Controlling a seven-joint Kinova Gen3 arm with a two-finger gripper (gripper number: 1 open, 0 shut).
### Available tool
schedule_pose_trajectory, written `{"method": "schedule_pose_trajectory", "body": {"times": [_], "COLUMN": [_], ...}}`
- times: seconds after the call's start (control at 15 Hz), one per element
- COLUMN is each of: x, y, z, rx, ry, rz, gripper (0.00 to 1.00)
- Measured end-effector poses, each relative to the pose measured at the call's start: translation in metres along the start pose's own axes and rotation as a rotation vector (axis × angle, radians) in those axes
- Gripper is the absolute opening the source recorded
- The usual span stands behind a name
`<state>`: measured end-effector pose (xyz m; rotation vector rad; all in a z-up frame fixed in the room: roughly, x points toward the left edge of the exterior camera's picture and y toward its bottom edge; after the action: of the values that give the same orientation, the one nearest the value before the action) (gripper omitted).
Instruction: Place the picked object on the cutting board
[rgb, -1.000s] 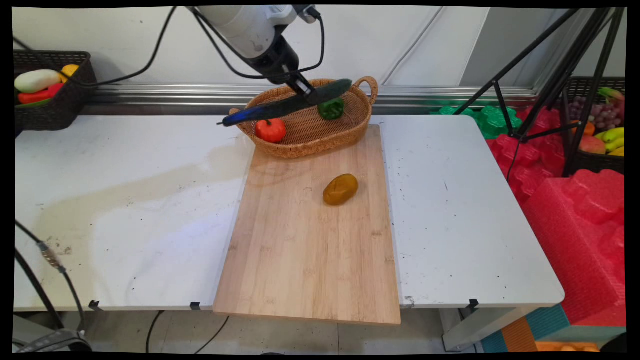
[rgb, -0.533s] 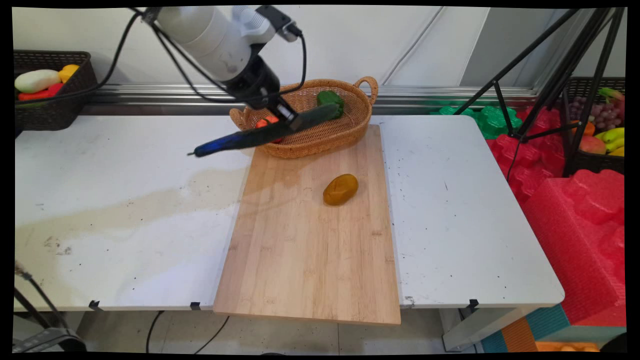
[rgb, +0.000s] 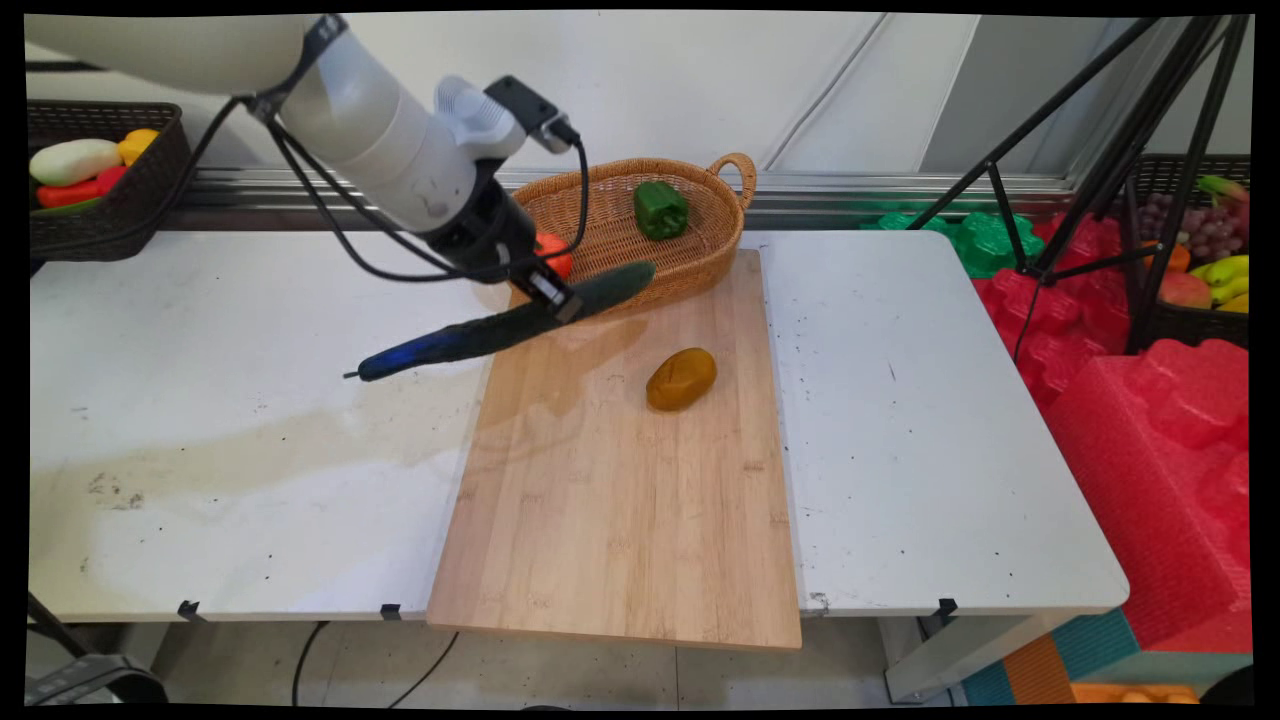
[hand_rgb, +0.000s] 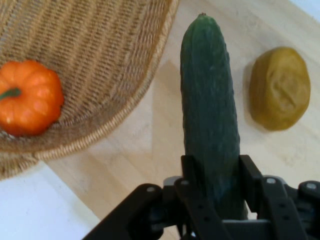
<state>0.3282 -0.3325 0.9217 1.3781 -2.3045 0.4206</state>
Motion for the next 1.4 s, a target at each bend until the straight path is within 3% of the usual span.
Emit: {"method": "schedule_pose_trajectory", "body": {"times": [0.6,1.4], "x": [-0.030,-0.043], "y": [0.007,0.009], "z": [0.050,0.091], "rx": [-0.004,-0.019], "ry": [-0.020,-0.015], "rz": [-0.004,-0.019], "gripper": [0.00,0.00]}}
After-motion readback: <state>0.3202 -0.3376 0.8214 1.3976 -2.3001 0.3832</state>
